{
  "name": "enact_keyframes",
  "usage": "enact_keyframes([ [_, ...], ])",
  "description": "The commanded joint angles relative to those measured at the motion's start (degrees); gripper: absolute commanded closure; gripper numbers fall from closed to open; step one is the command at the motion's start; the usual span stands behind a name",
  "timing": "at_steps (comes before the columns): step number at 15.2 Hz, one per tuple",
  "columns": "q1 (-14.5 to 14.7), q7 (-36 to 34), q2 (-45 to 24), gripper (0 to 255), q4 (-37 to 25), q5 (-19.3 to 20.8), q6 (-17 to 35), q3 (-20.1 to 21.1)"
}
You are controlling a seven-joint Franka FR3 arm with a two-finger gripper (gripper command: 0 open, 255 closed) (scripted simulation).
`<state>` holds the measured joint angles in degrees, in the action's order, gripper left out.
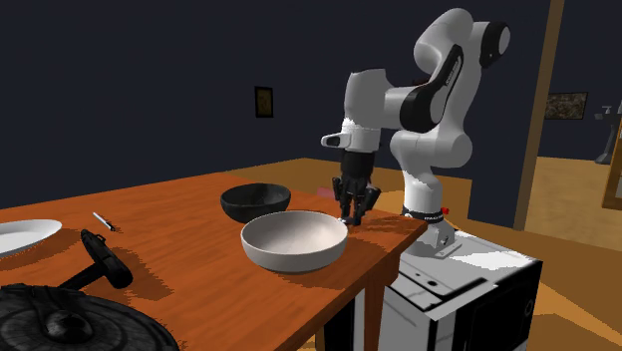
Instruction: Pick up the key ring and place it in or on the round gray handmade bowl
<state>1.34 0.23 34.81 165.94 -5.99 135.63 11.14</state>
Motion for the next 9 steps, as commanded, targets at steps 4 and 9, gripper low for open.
enact_keyframes([
  [4, 0.0, 0.2, 3.0, 255, -2.4, 0.3, -5.5, -0.5],
  [9, 0.0, 0.3, 5.4, 255, -5.0, 0.5, -10.5, -1.0],
])
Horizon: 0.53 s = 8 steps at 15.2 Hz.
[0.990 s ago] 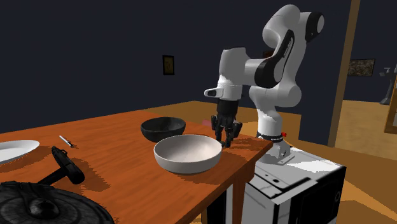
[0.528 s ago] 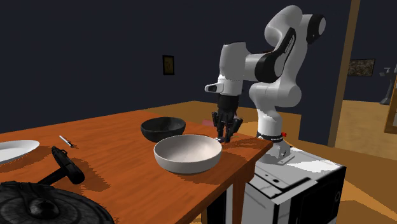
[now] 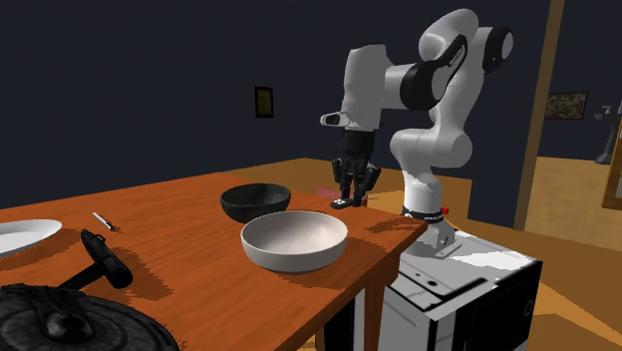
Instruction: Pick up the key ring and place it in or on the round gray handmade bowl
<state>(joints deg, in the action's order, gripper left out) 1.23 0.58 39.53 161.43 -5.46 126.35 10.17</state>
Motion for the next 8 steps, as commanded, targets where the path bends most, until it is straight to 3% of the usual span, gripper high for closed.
enact_keyframes([
  [1, 0.1, 0.0, 1.1, 255, -1.0, 0.1, -2.2, -0.2],
  [8, -0.1, 0.1, 3.4, 255, -5.2, 0.5, -8.6, -0.8],
])
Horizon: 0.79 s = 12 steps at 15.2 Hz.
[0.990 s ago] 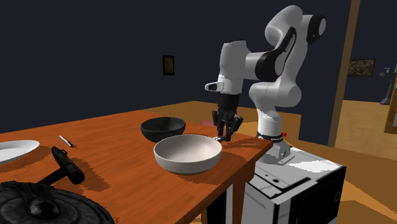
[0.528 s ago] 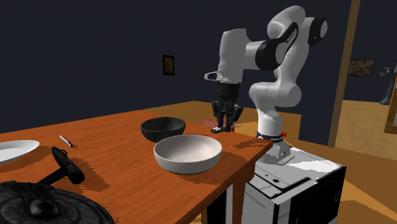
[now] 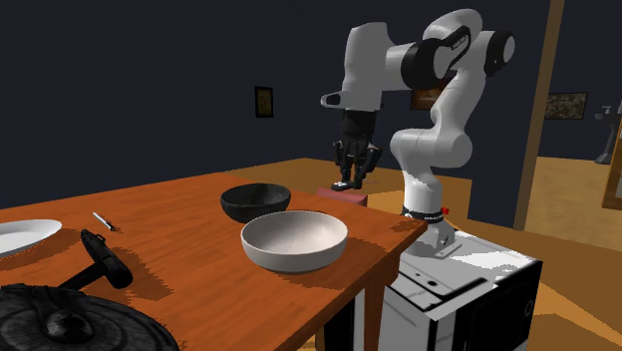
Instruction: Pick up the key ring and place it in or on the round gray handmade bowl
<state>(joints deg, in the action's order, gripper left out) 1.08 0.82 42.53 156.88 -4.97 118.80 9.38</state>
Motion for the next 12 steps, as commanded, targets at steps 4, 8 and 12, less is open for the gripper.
enact_keyframes([
  [4, 0.0, 0.0, 1.2, 255, -3.3, 0.2, -4.5, -0.3],
  [8, -0.2, 0.0, 1.7, 255, -6.1, 0.5, -7.8, -0.6],
  [12, -2.8, 3.6, -6.3, 255, -11.1, 2.9, -4.9, -3.4],
])
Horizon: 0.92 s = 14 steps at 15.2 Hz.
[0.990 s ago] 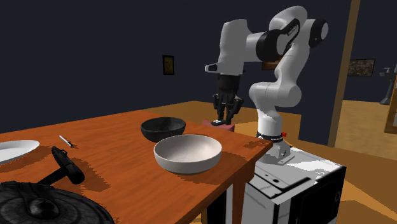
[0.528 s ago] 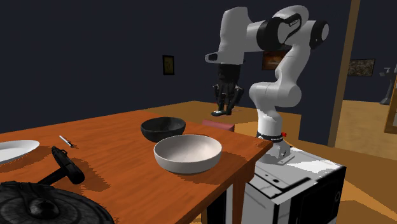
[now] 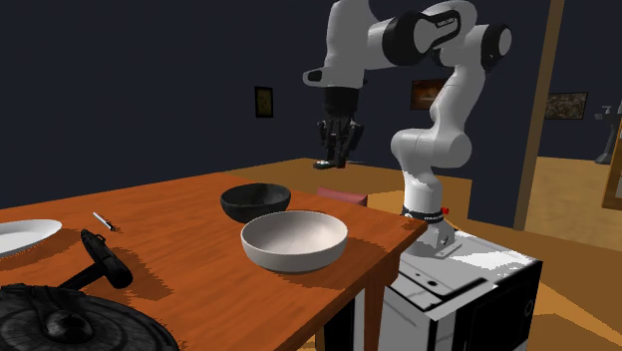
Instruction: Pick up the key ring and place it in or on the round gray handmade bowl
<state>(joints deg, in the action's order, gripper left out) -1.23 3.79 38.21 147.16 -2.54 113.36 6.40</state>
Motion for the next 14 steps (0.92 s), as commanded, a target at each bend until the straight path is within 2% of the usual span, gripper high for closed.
enact_keyframes([
  [1, -1.0, 1.4, -4.0, 255, -2.8, 0.9, 1.2, -1.1],
  [7, -3.6, 6.0, -16.0, 255, -12.6, 3.0, 3.4, -4.7],
  [14, -5.6, 11.1, -30.0, 255, -26.8, 3.6, 3.3, -8.0],
])
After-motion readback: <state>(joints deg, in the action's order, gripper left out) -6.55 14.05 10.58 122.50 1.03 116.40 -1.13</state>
